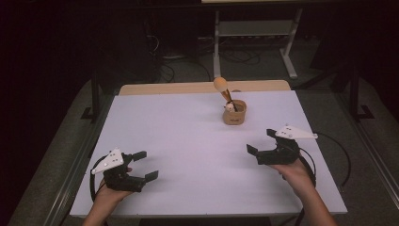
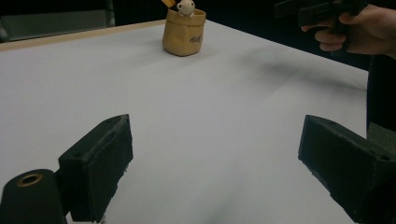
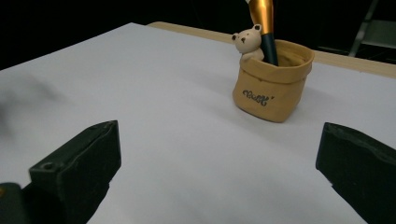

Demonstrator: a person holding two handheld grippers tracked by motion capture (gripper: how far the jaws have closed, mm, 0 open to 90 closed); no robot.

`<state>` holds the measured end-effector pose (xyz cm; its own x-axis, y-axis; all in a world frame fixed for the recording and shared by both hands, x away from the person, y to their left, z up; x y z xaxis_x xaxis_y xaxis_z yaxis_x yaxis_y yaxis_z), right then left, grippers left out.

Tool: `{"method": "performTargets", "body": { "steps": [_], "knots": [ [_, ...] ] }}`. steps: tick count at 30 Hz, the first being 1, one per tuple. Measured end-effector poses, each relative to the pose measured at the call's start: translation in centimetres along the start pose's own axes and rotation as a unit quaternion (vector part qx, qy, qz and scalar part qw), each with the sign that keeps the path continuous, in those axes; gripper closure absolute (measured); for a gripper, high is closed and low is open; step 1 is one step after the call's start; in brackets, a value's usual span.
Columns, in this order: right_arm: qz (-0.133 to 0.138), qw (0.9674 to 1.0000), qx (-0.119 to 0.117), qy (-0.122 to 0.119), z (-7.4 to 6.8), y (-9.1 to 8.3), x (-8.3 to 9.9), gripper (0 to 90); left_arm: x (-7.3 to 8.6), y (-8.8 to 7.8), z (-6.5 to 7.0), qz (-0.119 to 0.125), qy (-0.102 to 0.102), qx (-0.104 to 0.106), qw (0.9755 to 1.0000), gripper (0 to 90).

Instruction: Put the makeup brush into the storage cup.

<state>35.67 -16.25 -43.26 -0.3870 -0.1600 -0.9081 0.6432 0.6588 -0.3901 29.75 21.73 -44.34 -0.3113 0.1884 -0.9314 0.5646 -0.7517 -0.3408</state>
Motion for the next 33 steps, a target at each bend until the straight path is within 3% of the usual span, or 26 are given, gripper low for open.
{"method": "performTargets", "body": {
  "steps": [7, 21, 33],
  "knots": [
    [-0.002, 1.0, 0.001, -0.004, -0.5, -1.2, 1.0, 0.0, -0.1, 0.0, 0.1, 0.003, -0.002, 0.0, 1.0, 9.6],
    [-0.003, 0.9998, 0.003, 0.018, -1.2, -3.0, 3.4, 0.0, -0.1, 0.1, 0.2, 0.004, -0.002, 0.002, 1.0, 9.6],
    [-0.01, 0.9998, 0.006, 0.015, -1.7, -4.1, 5.2, 0.0, -0.1, 0.2, 0.2, 0.004, -0.002, 0.001, 1.0, 9.6]
  ]
}}
Point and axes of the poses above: each handheld gripper's, and its own axes: y roughly forward along the jaws, x roughly out of its underside, z roughly to its right, the point moved 8 cm from there along y, roughly forward along the jaws, and after that the axes turned 4 degrees about -x, right-handed, at the moved point
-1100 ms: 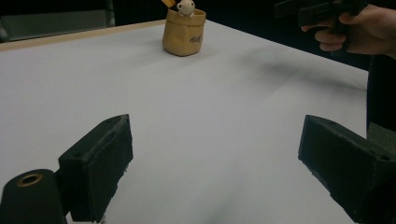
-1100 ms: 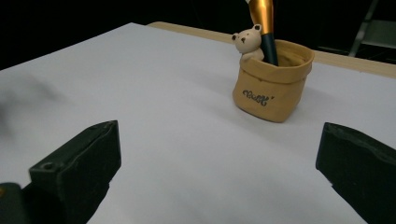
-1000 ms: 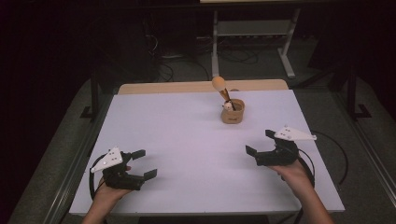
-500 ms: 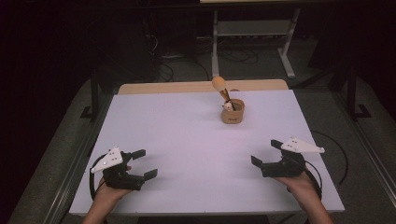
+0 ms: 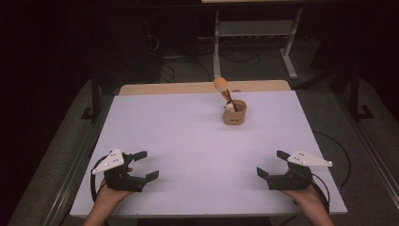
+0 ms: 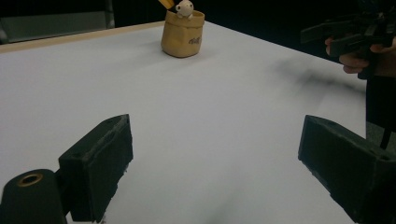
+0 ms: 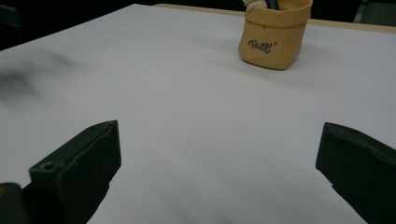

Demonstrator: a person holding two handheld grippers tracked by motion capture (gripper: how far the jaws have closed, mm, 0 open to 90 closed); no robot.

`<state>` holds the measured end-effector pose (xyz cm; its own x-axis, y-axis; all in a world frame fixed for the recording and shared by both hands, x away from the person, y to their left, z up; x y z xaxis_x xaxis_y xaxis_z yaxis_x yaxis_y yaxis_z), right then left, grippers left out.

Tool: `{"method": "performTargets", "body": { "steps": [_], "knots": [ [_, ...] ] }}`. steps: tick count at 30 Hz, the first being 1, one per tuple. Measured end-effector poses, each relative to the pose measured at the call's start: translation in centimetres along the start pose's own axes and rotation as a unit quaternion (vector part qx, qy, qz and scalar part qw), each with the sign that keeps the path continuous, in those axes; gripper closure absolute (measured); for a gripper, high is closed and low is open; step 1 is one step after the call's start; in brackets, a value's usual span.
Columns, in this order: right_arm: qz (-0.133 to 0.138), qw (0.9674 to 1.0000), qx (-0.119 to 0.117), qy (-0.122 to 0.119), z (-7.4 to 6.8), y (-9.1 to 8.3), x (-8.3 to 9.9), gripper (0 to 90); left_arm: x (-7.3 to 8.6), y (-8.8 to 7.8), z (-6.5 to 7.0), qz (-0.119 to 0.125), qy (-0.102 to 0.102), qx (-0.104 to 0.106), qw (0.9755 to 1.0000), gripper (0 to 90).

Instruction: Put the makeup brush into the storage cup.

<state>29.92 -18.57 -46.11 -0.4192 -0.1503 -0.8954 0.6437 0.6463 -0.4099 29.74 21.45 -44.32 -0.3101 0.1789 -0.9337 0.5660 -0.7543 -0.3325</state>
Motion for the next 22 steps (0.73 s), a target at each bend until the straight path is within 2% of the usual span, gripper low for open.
{"method": "performTargets", "body": {
  "steps": [8, 22],
  "knots": [
    [-0.013, 0.9998, -0.007, -0.01, -0.2, 0.56, 0.4, 0.0, 0.08, -0.04, -0.14, -0.002, 0.001, -0.001, 1.0, 9.6],
    [-0.009, 0.9999, -0.007, -0.012, -0.28, 0.48, 0.21, 0.0, 0.33, 0.19, -0.19, -0.009, 0.005, -0.002, 0.9999, 9.7]
  ]
}}
Point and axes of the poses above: each handheld gripper's, and its own axes: y roughly forward along the jaws, x roughly out of its underside, z roughly to its right, the point moved 8 cm from there along y, roughly forward along the jaws, and after that the axes turned 4 degrees about -x, right-handed, at the moved point
